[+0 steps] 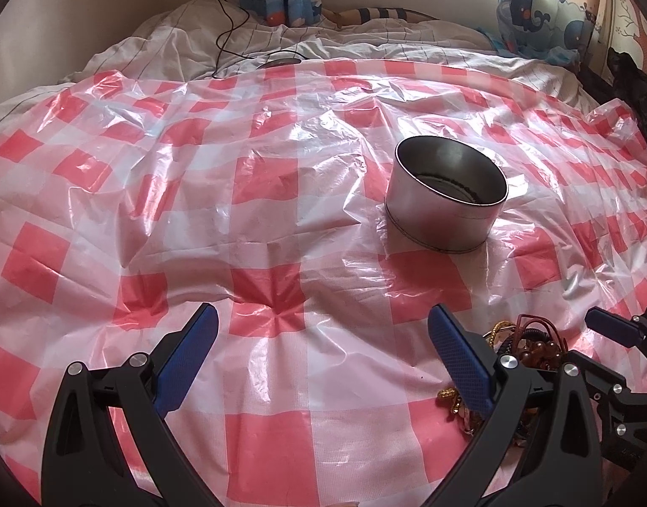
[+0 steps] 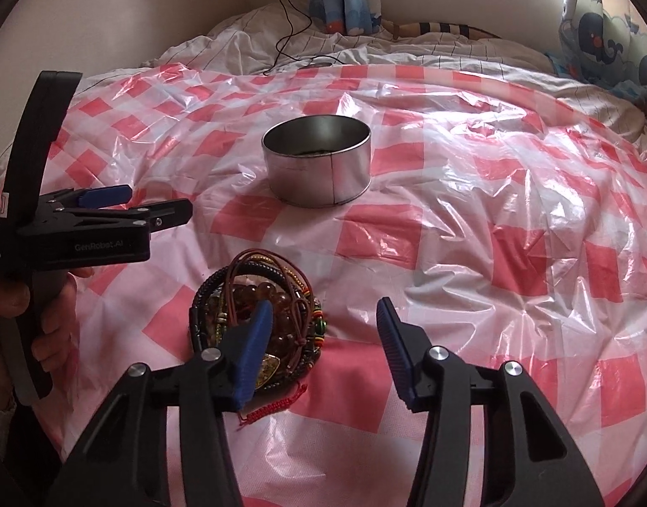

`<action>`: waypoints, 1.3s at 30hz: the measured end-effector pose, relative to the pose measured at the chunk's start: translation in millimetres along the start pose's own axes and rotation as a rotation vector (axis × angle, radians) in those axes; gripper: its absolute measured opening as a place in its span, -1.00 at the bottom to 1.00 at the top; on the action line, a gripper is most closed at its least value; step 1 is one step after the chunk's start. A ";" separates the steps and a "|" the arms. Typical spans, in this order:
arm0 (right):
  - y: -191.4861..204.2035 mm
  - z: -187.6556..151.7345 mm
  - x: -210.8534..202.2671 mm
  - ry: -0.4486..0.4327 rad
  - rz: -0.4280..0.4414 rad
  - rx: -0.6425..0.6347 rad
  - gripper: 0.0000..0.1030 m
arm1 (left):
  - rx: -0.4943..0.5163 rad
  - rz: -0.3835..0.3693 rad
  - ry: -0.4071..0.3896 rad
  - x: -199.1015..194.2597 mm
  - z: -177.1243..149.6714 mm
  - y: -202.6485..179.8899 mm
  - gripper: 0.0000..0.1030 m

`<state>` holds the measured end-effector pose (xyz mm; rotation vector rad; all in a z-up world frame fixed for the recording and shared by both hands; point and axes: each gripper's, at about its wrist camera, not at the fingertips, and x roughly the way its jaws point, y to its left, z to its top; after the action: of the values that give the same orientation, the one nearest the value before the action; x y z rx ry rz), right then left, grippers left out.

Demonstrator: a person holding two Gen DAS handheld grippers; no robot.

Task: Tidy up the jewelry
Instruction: 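Grasp the red-cord pendant necklace with the right gripper and lift it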

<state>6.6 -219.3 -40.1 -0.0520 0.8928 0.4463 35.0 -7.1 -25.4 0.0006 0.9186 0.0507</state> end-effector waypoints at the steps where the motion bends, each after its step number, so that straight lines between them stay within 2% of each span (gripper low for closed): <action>1: -2.5 0.1 2.7 0.011 0.021 0.016 -0.06 | 0.000 -0.002 -0.001 0.0 0.3 0.5 0.85; 4: -5.9 -0.8 9.4 0.045 0.073 0.051 -0.26 | 0.006 -0.001 -0.002 0.3 0.6 0.0 0.85; 6: -4.9 -0.6 10.3 0.056 0.108 0.058 -0.49 | 0.007 -0.003 -0.001 0.5 0.7 -0.1 0.85; 8: -1.9 -1.1 8.5 0.053 0.113 0.044 -0.60 | 0.006 -0.002 -0.002 0.5 0.7 -0.1 0.85; 17: -1.6 -3.1 -0.9 0.011 0.115 0.040 -0.65 | 0.016 -0.003 -0.002 0.6 0.1 -2.2 0.85; 19: -6.1 -1.8 -2.7 0.006 0.132 0.066 -0.92 | 0.014 -0.003 -0.003 0.5 0.0 -2.3 0.85; 23: -10.7 -0.6 -2.7 0.003 0.114 0.074 -0.92 | 0.018 -0.003 0.000 1.5 -1.1 -4.5 0.85; 27: -9.5 1.9 -10.0 -0.039 0.124 0.075 -0.92 | 0.025 -0.016 -0.002 -0.2 -1.4 -6.2 0.85; 30: -21.5 5.9 -21.6 -0.097 0.164 0.132 -0.92 | 0.054 -0.082 -0.006 -6.0 -2.2 -9.4 0.85; 33: -36.4 10.9 -38.5 -0.180 0.219 0.194 -0.92 | 0.093 -0.223 -0.007 -14.7 -6.4 -16.4 0.85; 35: -47.9 13.0 -42.6 -0.196 0.216 0.238 -0.92 | 0.131 -0.278 -0.016 -19.3 -11.5 -27.4 0.85; 39: -64.2 11.6 -38.9 -0.183 0.190 0.300 -0.92 | 0.233 -0.302 -0.021 -21.3 -22.9 -53.1 0.53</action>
<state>19.6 -288.7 -12.1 0.3464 0.7791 0.4811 6.3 -61.5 -23.5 0.0780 0.8905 -0.3364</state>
